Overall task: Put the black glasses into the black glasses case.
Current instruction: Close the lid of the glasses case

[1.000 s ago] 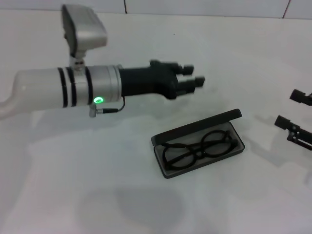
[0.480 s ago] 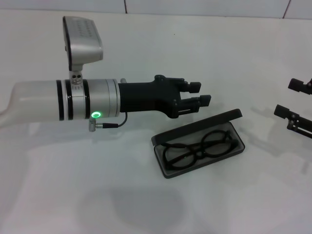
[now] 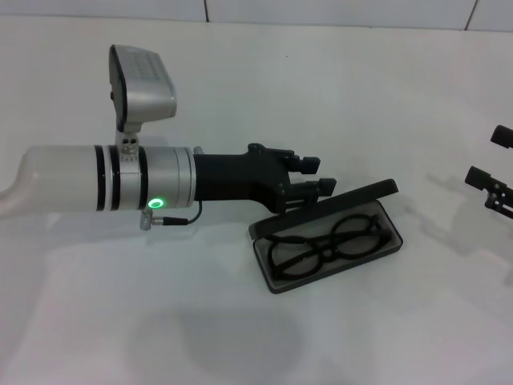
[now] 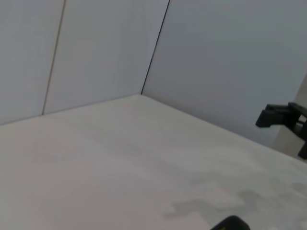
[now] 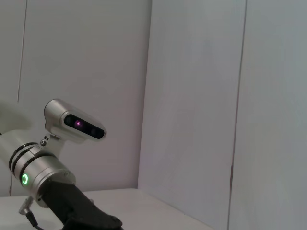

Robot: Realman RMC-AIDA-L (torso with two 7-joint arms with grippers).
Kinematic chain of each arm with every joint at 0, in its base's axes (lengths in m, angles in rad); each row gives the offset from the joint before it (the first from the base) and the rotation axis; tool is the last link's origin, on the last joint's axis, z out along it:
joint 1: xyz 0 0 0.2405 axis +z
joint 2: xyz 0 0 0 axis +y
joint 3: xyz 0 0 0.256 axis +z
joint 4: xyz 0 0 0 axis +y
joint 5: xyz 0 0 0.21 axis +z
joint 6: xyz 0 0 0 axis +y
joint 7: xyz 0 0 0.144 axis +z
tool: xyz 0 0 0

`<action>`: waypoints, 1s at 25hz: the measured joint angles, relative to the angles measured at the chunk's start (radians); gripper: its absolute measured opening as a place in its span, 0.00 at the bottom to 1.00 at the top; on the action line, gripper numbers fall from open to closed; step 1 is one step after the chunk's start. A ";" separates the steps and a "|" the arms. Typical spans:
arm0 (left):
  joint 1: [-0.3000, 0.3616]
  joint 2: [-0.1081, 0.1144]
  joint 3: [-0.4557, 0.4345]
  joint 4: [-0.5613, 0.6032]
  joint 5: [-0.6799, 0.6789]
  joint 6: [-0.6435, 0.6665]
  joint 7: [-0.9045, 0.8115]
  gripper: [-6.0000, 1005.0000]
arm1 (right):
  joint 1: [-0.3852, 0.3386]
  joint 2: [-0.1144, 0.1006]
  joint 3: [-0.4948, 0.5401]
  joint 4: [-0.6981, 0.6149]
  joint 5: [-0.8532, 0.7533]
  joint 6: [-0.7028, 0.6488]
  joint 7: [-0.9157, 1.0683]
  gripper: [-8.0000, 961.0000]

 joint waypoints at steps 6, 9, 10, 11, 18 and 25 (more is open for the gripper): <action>0.000 0.000 0.000 0.025 0.036 -0.003 0.003 0.48 | -0.002 0.000 0.000 0.007 0.001 0.001 0.000 0.67; 0.000 -0.001 0.000 0.041 0.079 -0.004 0.031 0.48 | -0.002 0.001 0.000 0.014 0.001 0.002 -0.001 0.67; 0.000 -0.001 0.000 0.041 0.079 -0.004 0.031 0.48 | -0.002 0.001 0.000 0.017 0.001 0.004 0.000 0.67; 0.001 -0.001 0.000 0.048 0.090 -0.004 0.040 0.48 | -0.002 0.001 0.000 0.019 0.001 0.005 -0.001 0.67; 0.029 -0.003 0.000 0.067 0.133 -0.005 0.123 0.48 | 0.005 0.002 0.000 0.030 0.001 0.013 0.000 0.67; 0.041 -0.003 0.000 0.076 0.143 -0.008 0.168 0.48 | 0.006 0.005 -0.002 0.032 0.001 0.018 0.000 0.67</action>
